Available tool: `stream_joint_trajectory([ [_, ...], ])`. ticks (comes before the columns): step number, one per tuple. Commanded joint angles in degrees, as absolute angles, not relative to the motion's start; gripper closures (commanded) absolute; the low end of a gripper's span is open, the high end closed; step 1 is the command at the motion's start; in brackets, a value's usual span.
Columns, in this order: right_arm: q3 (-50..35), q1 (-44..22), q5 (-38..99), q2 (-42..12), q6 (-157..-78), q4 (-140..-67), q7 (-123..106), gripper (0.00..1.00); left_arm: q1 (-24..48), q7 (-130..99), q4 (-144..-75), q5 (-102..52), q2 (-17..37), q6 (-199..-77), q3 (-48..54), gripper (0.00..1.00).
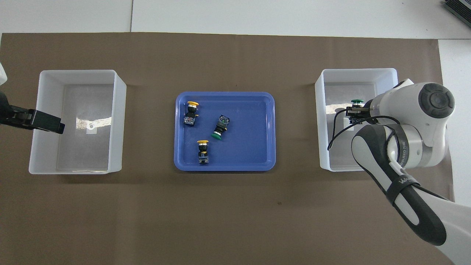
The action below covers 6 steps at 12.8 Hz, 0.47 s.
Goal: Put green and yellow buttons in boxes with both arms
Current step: 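Carry the green button into the nearby clear box and release it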
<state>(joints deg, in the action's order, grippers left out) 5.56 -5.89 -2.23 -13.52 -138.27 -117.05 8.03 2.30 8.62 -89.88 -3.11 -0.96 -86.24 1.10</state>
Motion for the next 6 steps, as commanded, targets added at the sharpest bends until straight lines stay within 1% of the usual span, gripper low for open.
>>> stream_joint_trajectory([
  [1,4.7,-2.8,-2.5,-12.7,-141.5,-119.8,4.1,0.82,1.8,9.1,-91.4,-1.8,-2.4,-86.0,1.5,0.00],
  [2,4.7,-2.7,-2.5,-12.7,-142.1,-120.2,4.0,0.69,1.8,9.1,-91.4,-1.8,-2.4,-86.0,1.5,0.00],
  [3,4.7,-2.7,-2.5,-12.7,-142.2,-120.5,4.1,0.47,1.8,9.1,-91.4,-1.8,-2.4,-86.0,1.6,0.00],
  [4,4.7,-2.8,-2.5,-12.8,-142.3,-120.4,4.6,0.02,1.8,9.1,-91.3,-1.8,-2.4,-86.0,1.5,0.00],
  [6,4.7,-3.1,-2.5,-12.5,-141.6,-119.8,4.7,0.00,1.8,9.1,-91.4,-1.8,-2.4,-86.0,1.5,0.00],
])
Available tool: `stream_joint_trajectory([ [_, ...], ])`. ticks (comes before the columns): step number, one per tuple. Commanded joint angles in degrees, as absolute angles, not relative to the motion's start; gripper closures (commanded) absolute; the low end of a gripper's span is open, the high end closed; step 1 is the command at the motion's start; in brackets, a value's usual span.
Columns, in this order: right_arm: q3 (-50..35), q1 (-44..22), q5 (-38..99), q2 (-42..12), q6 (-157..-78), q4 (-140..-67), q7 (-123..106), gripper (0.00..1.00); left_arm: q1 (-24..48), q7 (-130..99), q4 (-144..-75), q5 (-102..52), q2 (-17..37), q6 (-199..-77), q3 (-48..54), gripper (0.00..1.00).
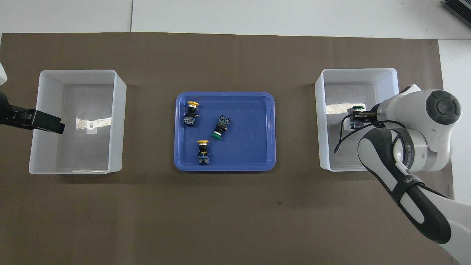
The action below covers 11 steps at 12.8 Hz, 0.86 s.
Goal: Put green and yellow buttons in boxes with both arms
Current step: 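Move the right gripper back over the blue tray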
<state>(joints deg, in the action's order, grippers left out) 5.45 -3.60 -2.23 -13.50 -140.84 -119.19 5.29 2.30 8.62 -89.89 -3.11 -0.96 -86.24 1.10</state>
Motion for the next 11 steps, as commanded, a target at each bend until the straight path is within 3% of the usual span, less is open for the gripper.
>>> stream_joint_trajectory([
  [1,4.6,-3.4,-2.5,-11.6,-141.2,-119.7,4.7,0.00,1.8,9.1,-91.4,-1.8,-2.4,-86.0,1.5,0.00],
  [3,4.0,-5.0,-2.5,-9.4,-135.4,-116.0,5.8,0.00,1.8,9.1,-91.4,-1.8,-2.4,-86.0,1.6,0.00],
  [7,3.8,-12.1,-2.5,-10.6,-119.7,-100.7,16.4,0.00,1.8,9.1,-91.4,-1.8,-2.4,-86.0,1.5,0.00],
  [11,3.7,-19.5,-2.4,-13.5,-119.1,-96.1,29.0,0.00,1.8,9.1,-91.4,-1.8,-2.4,-86.0,1.5,0.00],
])
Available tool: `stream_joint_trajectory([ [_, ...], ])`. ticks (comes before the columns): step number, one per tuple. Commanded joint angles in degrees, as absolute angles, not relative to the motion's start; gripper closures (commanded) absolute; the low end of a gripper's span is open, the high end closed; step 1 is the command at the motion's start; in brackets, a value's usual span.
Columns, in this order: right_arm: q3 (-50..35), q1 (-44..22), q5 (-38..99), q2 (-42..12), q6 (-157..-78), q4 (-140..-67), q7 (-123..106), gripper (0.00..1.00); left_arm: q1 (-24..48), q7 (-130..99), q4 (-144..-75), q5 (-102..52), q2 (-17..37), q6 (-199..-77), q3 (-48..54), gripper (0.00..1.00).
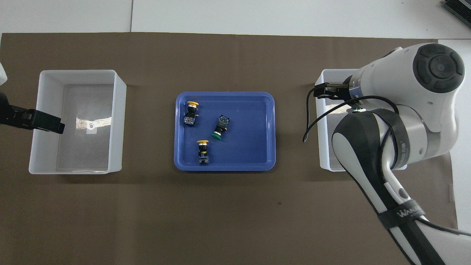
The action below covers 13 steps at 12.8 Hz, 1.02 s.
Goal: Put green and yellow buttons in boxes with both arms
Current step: 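Move the right gripper back over the blue tray, then grasp the second green button with the right gripper while the left gripper approaches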
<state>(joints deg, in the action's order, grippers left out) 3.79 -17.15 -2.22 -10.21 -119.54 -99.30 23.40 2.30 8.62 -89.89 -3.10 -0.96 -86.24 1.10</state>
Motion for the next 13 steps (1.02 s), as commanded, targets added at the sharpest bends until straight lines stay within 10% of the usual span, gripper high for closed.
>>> stream_joint_trajectory([
  [1,3.7,-21.3,-2.4,-15.1,-119.1,-94.4,32.6,0.00,1.8,9.1,-91.4,-1.8,-2.4,-86.0,1.5,0.00],
  [10,2.5,-34.3,1.5,-28.4,-132.3,-89.6,58.5,0.00,2.5,9.2,-92.1,-1.8,-2.5,-86.5,1.6,0.00],
  [13,2.5,-35.9,1.1,-32.9,-138.0,-88.9,58.9,0.00,4.0,8.0,-101.7,-1.8,-7.0,-91.6,2.0,0.00],
])
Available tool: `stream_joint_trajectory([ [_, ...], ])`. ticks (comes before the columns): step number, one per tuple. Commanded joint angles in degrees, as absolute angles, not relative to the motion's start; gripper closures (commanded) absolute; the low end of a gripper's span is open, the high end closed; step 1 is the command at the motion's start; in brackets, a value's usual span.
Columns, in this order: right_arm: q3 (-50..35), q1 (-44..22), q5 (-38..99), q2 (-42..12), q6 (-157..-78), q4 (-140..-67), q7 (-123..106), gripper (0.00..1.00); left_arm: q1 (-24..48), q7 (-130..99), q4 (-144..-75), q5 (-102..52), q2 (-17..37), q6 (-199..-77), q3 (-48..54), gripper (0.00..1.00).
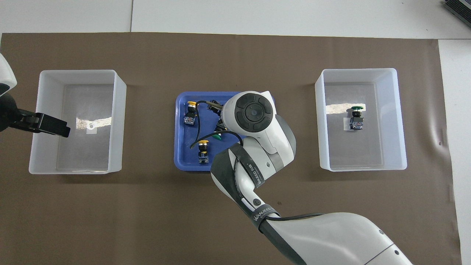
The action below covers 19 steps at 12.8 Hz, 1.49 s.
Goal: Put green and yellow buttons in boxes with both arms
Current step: 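Grasp the second green button with the right gripper while the left gripper approaches, then carry the green button to its box while the left gripper grasps yellow button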
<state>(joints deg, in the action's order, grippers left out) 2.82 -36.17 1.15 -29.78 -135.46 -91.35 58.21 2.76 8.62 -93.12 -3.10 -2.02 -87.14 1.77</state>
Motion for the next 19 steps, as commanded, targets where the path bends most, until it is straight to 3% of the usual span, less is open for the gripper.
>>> stream_joint_trajectory([
  [1,2.5,-37.0,0.7,-34.2,-138.5,-88.9,58.6,0.00,5.7,6.0,-105.7,-1.8,-8.8,-96.0,2.1,0.00],
  [3,2.4,-37.1,0.0,-34.8,-141.3,-89.3,58.1,0.00,9.0,-0.3,-110.6,-1.8,-10.1,-106.2,2.1,0.00],
  [6,2.4,-38.1,-0.2,-35.1,-140.8,-90.3,55.4,0.00,12.7,-3.9,-110.9,-1.9,-8.8,-110.7,2.2,0.00],
  [7,2.4,-38.1,-0.2,-35.1,-141.3,-91.4,54.5,0.14,13.9,-5.8,-110.9,-1.9,-7.3,-111.8,2.2,0.00],
  [10,2.4,-37.9,-0.2,-34.8,-141.8,-93.2,53.3,0.31,15.9,-7.3,-113.3,-1.9,-4.5,-116.9,2.2,0.00],
  [11,2.5,-37.9,-0.2,-34.8,-141.7,-93.2,52.5,0.40,16.4,-7.5,-113.3,-1.9,-3.4,-117.8,2.2,0.00],
  [12,2.5,-38.0,-0.1,-34.7,-141.6,-93.2,52.5,0.60,16.5,-7.4,-113.6,-1.9,-2.9,-118.0,2.2,0.00],
  [13,2.5,-38.1,-0.1,-34.5,-140.6,-93.5,52.8,1.00,16.6,-7.5,-113.7,-1.9,-2.5,-118.6,2.3,0.00],
  [15,2.6,-38.2,0.0,-33.8,-137.0,-92.3,53.0,1.00,18.4,-8.5,-113.9,-1.9,-2.2,-119.1,2.2,0.00],
  [19,2.8,-31.0,0.7,-22.3,-127.8,-92.8,48.4,1.00,19.9,-11.4,-115.8,-2.0,-1.3,-122.4,2.2,0.00],
])
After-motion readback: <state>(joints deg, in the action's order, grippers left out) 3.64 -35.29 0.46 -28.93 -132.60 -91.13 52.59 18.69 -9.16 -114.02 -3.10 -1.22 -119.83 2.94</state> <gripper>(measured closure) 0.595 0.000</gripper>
